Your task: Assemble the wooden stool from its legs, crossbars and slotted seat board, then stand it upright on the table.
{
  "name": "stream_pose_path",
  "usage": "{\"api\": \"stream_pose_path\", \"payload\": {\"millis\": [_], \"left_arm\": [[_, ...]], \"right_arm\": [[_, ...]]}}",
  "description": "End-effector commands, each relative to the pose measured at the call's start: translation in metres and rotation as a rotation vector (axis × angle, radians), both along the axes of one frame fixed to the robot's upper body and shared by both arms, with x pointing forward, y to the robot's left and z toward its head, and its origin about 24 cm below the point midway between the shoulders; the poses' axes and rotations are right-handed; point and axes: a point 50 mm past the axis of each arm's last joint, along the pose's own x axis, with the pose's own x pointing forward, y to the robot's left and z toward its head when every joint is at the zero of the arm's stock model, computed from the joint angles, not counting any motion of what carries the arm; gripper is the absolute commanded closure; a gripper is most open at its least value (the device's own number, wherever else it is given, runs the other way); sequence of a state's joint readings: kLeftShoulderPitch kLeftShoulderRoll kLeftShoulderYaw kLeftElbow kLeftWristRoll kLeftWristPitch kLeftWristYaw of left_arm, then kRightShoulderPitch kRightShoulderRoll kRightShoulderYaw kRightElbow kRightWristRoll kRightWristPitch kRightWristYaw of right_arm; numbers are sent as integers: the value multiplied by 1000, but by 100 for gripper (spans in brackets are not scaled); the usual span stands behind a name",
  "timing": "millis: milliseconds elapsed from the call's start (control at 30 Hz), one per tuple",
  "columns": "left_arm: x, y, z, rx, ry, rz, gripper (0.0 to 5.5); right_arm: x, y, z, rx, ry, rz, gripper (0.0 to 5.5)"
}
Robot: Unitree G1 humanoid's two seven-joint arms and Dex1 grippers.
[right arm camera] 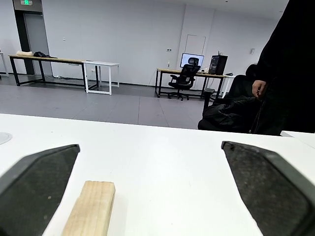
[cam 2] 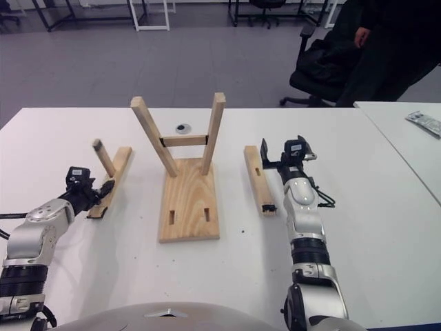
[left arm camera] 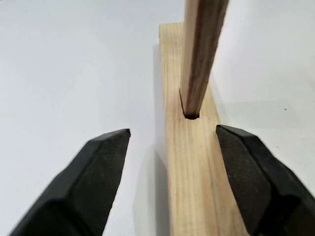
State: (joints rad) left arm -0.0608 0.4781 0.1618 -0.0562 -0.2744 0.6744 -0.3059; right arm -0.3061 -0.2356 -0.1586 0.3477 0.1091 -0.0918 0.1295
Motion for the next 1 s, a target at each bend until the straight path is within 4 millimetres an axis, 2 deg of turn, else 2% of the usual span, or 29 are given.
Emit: {"api": "stream_pose_path", "payload": {"millis": [33, 167, 300, 567, 667, 733, 800, 833, 867, 933, 1000], "left_arm": [[-6, 0, -6, -1, 46, 12, 154], [-7, 0, -8, 32, 62, 13, 140], [-12, 2, -14, 87, 101, 0, 205], [-8, 6, -11, 104, 53, -9, 342], [-5, 16, -4, 107, 7, -15, 347], [4, 29, 22, 80, -123, 14, 347], [16, 41, 65, 52, -322, 22, 347], [22, 41, 94, 19, -444, -2, 347], [27, 33, 127, -20, -573, -65, 347], [28, 0, 183, -85, -761, -265, 347], [21, -37, 209, -131, -825, -477, 347]], "right_arm": [[-1, 0, -1, -6, 8, -2, 10], [-1, 1, -2, -8, 12, 4, 10], [0, 2, 0, -12, 10, 7, 10], [3, 3, 3, -15, 3, 8, 10], [6, -4, 9, 51, 17, 6, 10], [8, -10, 27, 111, -16, 44, 10], [12, -14, 62, 216, -95, 117, 10], [15, -14, 85, 297, -148, 165, 10], [17, -8, 112, 410, -215, 240, 10], [14, 27, 167, 619, -333, 481, 10], [3, 63, 201, 744, -369, 703, 10]]}}
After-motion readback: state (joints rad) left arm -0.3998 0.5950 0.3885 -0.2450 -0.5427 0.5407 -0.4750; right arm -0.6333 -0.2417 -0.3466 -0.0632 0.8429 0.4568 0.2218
